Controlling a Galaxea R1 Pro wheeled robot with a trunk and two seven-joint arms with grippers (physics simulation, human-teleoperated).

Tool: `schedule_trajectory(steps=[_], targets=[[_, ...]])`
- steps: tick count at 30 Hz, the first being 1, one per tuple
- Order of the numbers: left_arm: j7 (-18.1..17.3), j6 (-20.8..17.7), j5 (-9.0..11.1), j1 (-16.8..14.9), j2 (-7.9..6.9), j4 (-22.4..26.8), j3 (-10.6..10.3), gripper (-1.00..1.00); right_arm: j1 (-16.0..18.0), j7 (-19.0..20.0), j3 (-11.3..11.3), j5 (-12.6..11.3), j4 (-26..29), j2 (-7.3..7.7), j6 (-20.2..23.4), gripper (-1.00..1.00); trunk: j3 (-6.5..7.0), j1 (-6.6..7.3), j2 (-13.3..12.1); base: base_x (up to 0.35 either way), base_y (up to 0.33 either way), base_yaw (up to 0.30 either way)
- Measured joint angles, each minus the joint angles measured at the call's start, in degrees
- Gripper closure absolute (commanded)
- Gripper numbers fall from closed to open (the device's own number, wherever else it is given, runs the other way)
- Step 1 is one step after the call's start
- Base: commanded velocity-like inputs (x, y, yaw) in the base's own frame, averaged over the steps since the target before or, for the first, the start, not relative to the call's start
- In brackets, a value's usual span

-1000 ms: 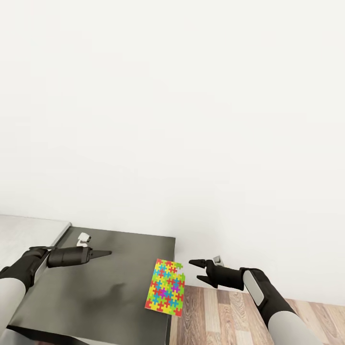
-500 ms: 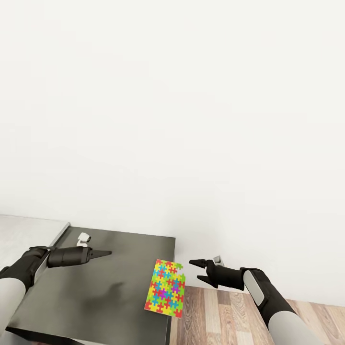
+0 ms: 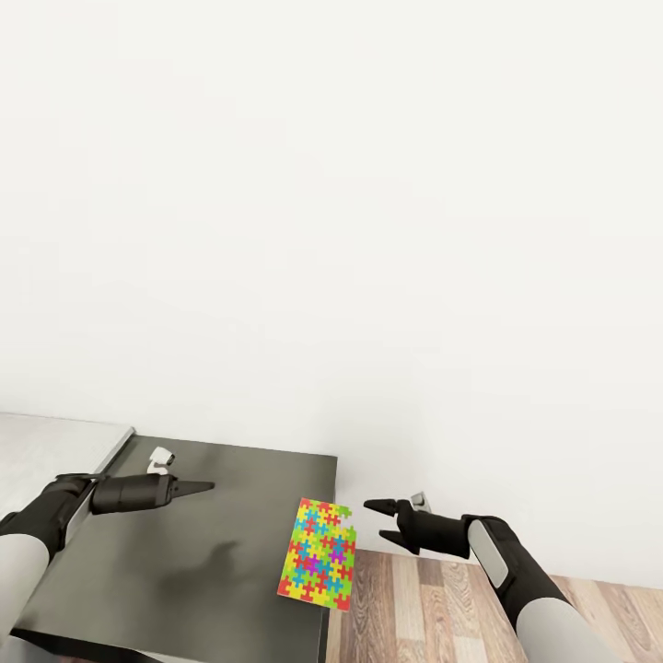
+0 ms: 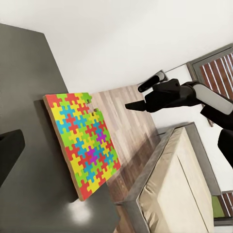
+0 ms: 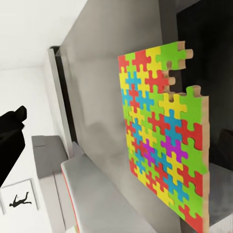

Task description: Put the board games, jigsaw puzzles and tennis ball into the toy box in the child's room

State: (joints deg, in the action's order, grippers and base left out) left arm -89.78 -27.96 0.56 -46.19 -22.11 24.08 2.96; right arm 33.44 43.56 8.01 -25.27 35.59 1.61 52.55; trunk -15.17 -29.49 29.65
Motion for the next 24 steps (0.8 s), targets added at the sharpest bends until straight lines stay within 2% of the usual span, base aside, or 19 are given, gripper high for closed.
schedule_trajectory(steps=[4, 16, 24], targets=[[0.0, 0.0, 0.0, 0.0, -0.01, 0.0, 0.0, -1.0, 0.0, 0.0, 0.0, 0.0, -0.4, 0.05, 0.0, -1.0, 0.0, 0.0, 0.0, 0.0, 0.0, 0.0], [0.0, 0.1, 0.1, 0.0, 0.04, 0.2, 0.0, -1.0, 0.0, -0.1, 0.0, -0.1, -2.9, 0.04, 0.0, -1.0, -2.16, -2.64, 4.8, 0.0, 0.0, 0.0], [0.0, 0.1, 0.4, 0.0, -0.02, 1.1, -0.1, -1.0, 0.0, -0.1, 0.1, -0.1, -3.5, 0.03, -0.1, -1.0, -2.16, -2.64, 4.8, 0.0, 0.0, 0.0]])
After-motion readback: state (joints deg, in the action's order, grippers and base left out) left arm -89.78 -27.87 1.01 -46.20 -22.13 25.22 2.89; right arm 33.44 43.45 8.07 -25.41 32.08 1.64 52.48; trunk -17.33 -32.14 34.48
